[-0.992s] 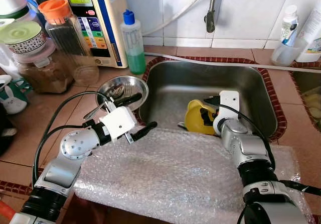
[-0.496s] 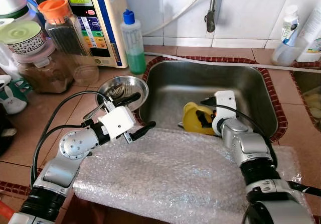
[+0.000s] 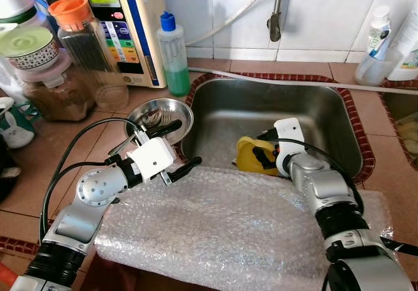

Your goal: Kitchen organization

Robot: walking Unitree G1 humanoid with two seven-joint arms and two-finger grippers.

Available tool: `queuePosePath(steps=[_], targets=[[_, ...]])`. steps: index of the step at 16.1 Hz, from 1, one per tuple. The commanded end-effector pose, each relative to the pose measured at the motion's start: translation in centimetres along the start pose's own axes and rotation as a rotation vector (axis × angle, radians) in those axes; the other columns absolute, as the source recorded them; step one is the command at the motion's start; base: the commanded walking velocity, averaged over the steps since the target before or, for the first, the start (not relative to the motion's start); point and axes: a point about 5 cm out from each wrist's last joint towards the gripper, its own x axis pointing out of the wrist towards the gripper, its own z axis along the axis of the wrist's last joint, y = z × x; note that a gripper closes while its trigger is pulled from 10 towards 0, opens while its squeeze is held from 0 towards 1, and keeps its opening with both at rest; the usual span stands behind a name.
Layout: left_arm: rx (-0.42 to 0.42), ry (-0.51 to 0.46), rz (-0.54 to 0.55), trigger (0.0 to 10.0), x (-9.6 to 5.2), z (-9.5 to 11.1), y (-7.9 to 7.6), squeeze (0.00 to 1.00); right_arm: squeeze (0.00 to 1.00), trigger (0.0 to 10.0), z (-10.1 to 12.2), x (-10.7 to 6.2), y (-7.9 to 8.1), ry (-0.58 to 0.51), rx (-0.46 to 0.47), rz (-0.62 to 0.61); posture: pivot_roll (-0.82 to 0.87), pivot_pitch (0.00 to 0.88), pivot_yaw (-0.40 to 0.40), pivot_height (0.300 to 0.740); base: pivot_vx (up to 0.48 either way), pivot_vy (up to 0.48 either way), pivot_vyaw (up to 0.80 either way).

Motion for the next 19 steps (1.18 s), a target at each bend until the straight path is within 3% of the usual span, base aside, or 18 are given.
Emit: queuePosePath(steps=[1, 2, 3, 4, 5, 6, 7, 8, 10, 12, 14, 17, 19], targets=[[0.019, 0.017, 0.024, 10.0, -0.5, -0.1, 0.8, 1.0, 1.0, 10.0, -2.0, 0.2, 1.0, 0.09, 0.009, 0.064, -0.15, 0.11, 0.093, 0.74, 0.0, 0.0, 0.0], [0.02, 0.017, 0.026, 10.0, -0.5, -0.1, 0.8, 1.0, 1.0, 10.0, -2.1, 0.1, 1.7, 0.098, 0.024, 0.141, -0.15, 0.108, 0.096, 0.74, 0.0, 0.0, 0.0], [0.022, 0.018, 0.03, 10.0, -0.5, -0.1, 1.0, 1.0, 1.0, 10.0, -2.1, 0.4, -0.2, 0.12, 0.029, -0.039, -0.15, 0.105, 0.092, 0.74, 0.0, 0.0, 0.0], [0.023, 0.019, 0.032, 10.0, -0.5, -0.1, 1.0, 1.0, 1.0, 10.0, -2.1, 0.4, -0.9, 0.118, 0.052, -0.052, -0.15, 0.105, 0.092, 0.74, 0.0, 0.0, 0.0], [0.025, 0.021, 0.031, 10.0, -0.5, -0.2, 1.0, 1.0, 1.0, 10.0, -2.0, 0.4, 0.1, 0.138, 0.14, 0.057, -0.16, 0.103, 0.097, 0.74, 0.0, 0.0, 0.0], [0.025, 0.021, 0.03, 10.0, -0.5, -0.2, 0.9, 1.0, 1.0, 10.0, -1.7, 0.4, 0.1, 0.132, 0.169, 0.061, -0.16, 0.103, 0.096, 0.74, 0.0, 0.0, 0.0], [0.027, 0.022, 0.027, 10.0, -0.5, -0.2, 0.9, 1.0, 1.0, 10.0, -0.5, 0.5, -1.2, 0.069, 0.329, -0.023, -0.16, 0.1, 0.097, 0.74, 0.0, 0.0, 0.0], [0.027, 0.021, 0.027, 10.0, -0.4, -0.2, 0.9, 1.0, 1.0, 10.0, -0.3, 0.5, -1.4, 0.061, 0.382, -0.012, -0.16, 0.099, 0.099, 0.74, 0.0, 0.0, 0.0], [0.028, 0.02, 0.025, 10.0, -0.4, -0.2, 1.0, 1.0, 1.0, 10.0, -0.2, 0.4, -0.6, 0.07, 0.312, 0.062, -0.16, 0.097, 0.099, 0.74, 0.0, 0.0, 0.0], [0.029, 0.021, 0.023, 10.0, -0.4, -0.2, 1.0, 1.0, 1.0, 10.0, 0.0, 0.4, -0.6, 0.05, 0.259, 0.059, -0.16, 0.095, 0.099, 0.74, 0.0, 0.0, 0.0], [0.03, 0.02, 0.022, 10.0, -0.4, -0.2, 1.0, 1.0, 1.0, 10.0, 0.4, 0.4, -0.7, 0.017, 0.263, 0.05, -0.16, 0.094, 0.098, 0.74, 0.0, 0.0, 0.0], [0.024, 0.023, 0.028, 10.0, -0.6, -0.2, 1.2, 1.0, 1.0, 10.0, 2.2, 0.1, -0.5, -0.117, 0.239, 0.068, -0.15, 0.094, 0.099, 0.74, 0.0, 0.0, 0.0], [-0.037, 0.003, 0.073, 10.0, -1.1, -0.1, 1.4, 0.96, 1.0, 10.0, 3.3, -0.6, -0.2, -0.244, 0.105, 0.034, -0.15, 0.092, 0.099, 0.74, 0.0, 0.0, 0.0]])
